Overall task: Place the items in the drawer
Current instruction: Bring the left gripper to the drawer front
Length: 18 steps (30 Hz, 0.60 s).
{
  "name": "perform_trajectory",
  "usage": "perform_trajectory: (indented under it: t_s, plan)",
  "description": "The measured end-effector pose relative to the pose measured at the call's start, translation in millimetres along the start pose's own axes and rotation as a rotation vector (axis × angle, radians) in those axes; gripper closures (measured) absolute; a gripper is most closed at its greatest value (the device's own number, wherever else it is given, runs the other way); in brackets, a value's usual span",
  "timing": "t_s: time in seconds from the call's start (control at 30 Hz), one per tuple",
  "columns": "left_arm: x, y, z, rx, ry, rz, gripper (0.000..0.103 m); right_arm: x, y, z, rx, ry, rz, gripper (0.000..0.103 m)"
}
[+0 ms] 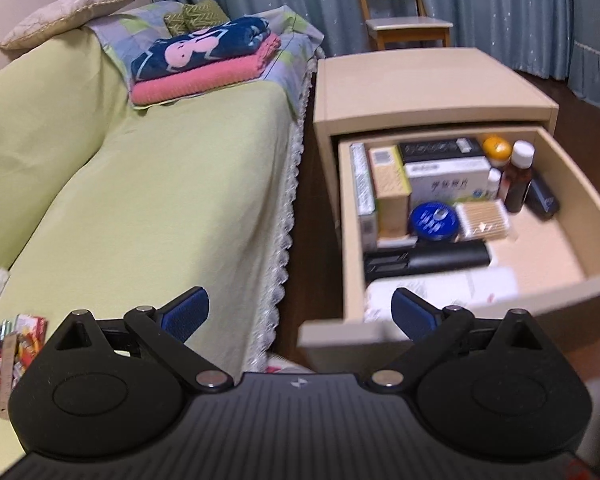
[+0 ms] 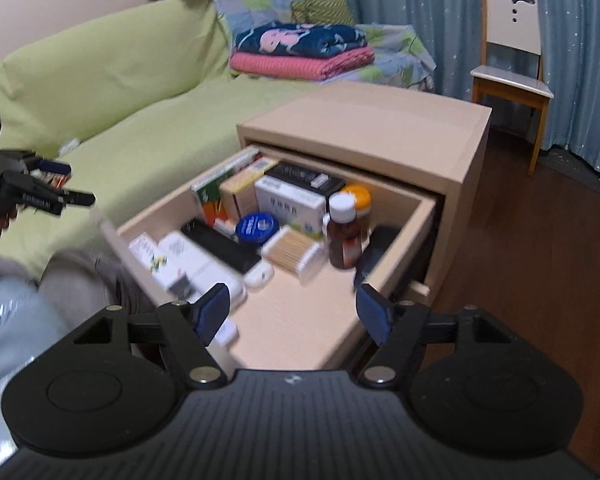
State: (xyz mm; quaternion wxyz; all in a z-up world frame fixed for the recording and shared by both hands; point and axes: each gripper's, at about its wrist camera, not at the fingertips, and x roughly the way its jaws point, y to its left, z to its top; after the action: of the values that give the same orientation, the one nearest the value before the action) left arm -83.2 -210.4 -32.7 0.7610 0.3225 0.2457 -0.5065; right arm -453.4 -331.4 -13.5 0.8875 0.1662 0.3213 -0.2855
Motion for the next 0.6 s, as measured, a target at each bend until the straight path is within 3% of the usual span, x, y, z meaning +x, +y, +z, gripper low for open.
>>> perform_trajectory:
  t_s: [0.3,0.6]
  plan:
    - [1,2,-23,0.059,0.026,-0.051,0.004,8,-19,-34,0.042,0.129,0.033,0.035]
    - [28,-12,-28,0.071,0.065,-0.161,0.007,22,-17,-42,0.053,0.143,0.051,0.036]
